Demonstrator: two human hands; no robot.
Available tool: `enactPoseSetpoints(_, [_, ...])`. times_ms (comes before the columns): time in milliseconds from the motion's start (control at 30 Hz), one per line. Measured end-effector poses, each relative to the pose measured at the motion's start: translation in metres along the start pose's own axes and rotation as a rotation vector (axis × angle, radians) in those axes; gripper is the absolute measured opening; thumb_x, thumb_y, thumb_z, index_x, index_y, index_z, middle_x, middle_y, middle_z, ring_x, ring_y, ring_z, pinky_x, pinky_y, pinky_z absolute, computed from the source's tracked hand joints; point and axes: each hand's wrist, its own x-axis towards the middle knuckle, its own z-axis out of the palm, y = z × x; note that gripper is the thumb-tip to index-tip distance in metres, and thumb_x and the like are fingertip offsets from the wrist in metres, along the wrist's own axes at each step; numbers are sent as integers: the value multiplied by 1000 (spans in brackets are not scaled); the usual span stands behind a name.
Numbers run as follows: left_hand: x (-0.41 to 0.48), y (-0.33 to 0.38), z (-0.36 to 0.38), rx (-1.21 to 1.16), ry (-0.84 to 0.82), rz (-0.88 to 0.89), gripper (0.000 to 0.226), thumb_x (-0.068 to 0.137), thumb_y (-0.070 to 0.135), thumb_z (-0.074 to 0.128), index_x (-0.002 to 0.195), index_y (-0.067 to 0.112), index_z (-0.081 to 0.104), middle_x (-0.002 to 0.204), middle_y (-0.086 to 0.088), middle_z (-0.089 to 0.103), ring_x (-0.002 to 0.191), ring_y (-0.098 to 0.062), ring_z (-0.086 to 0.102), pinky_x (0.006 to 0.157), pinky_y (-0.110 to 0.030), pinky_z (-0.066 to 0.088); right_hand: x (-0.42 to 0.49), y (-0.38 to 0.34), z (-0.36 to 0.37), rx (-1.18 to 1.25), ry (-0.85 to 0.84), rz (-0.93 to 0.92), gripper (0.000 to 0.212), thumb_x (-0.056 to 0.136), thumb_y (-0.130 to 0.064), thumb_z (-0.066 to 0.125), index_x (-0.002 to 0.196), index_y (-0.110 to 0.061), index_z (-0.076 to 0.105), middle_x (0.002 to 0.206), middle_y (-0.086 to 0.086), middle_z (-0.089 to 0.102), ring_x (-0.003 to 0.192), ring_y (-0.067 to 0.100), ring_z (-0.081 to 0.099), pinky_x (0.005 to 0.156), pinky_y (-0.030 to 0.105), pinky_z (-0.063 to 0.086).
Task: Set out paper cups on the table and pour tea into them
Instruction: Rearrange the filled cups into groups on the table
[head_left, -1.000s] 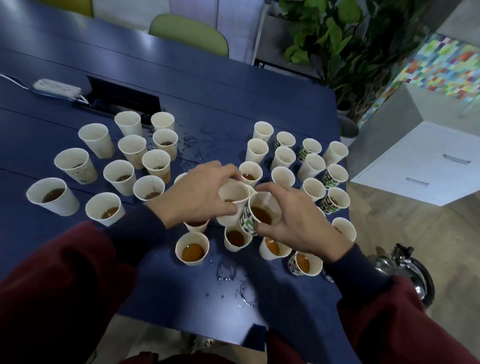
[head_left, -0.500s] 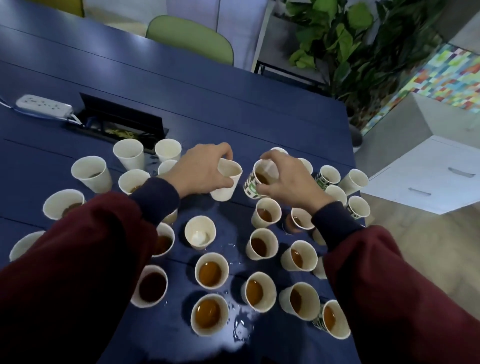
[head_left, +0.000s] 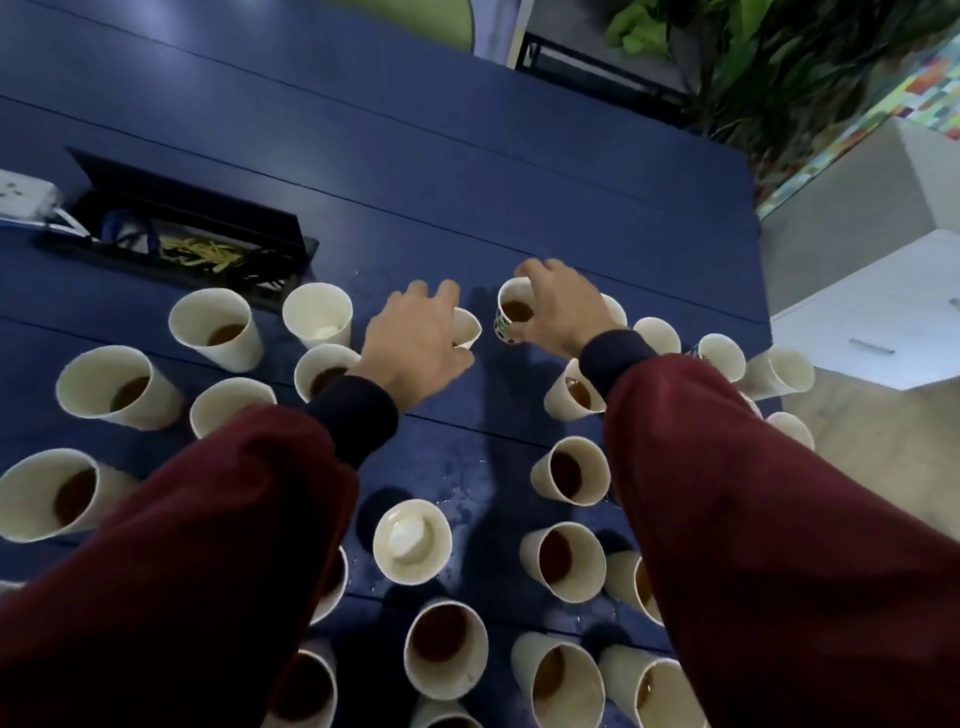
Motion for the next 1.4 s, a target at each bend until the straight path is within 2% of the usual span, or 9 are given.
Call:
enactPoseSetpoints(133, [3,-2,9,-37,15,20,48,85,37,68,124,17,47,115,-7,51,98,-26,48,72,-36,37,14,7,12,-65,35,29,57,83,-42,74,126,-13,51,120,12,57,105,35,59,86,44,49])
enactPoseSetpoints(300, [4,-5,21,-39,-1,64,50,84,38,69,124,17,48,113,-6,51,91,-20,42,70,-34,37,23,12,17,-142,5,59,64,84,-48,72,129,-10,48,123,13,59,108,35,60,90,44,44])
enactPoseSetpoints(467, [3,-1,30,-40,-29,96,53,83,37,71,126,17,49,115,-6,52,103,-27,52,73,-35,41,21,21,10,-33,-72,58,85,81,-57,74,144,-11,40,136,13,55,123,34,53,104,47,41])
enactPoseSetpoints(633, [4,12,37,-50,-34,160,50,82,34,70,125,17,51,113,-6,53,101,-28,53,74,-33,40,7,42,-8,85,54,118,73,91,-52,64,146,-10,41,140,14,53,130,33,48,103,43,41])
enactPoseSetpoints(833, [7,35,48,-57,-59,242,57,83,34,71,132,19,47,114,-7,51,104,-28,53,85,-37,47,-19,62,-11,131,113,149,63,91,-41,68,142,-9,47,140,15,53,129,33,49,104,43,42])
enactPoseSetpoints(1100, [2,41,61,-156,-57,193,60,82,38,75,131,21,46,118,-9,47,104,-27,53,88,-38,50,-72,62,0,253,255,109,50,91,-36,70,132,-10,56,129,10,58,114,24,56,86,19,31])
enactPoseSetpoints(1233, [3,42,62,-208,-78,163,64,81,39,77,135,23,46,124,-8,47,109,-28,53,92,-35,45,-105,55,9,350,289,88,45,90,-30,72,128,-10,58,122,7,59,107,18,53,88,22,37])
enactPoseSetpoints(1333, [2,43,62,-220,-76,151,65,81,37,78,136,22,45,125,-9,48,111,-28,54,92,-35,45,-132,50,14,388,319,89,42,89,-29,73,125,-13,60,120,3,59,108,15,53,83,11,30])
enactPoseSetpoints(1400, [-3,43,61,-233,-57,150,67,81,37,79,136,22,44,126,-8,48,110,-28,55,92,-35,45,-152,49,17,402,332,93,42,88,-32,74,124,-14,61,119,3,60,109,13,53,86,4,28])
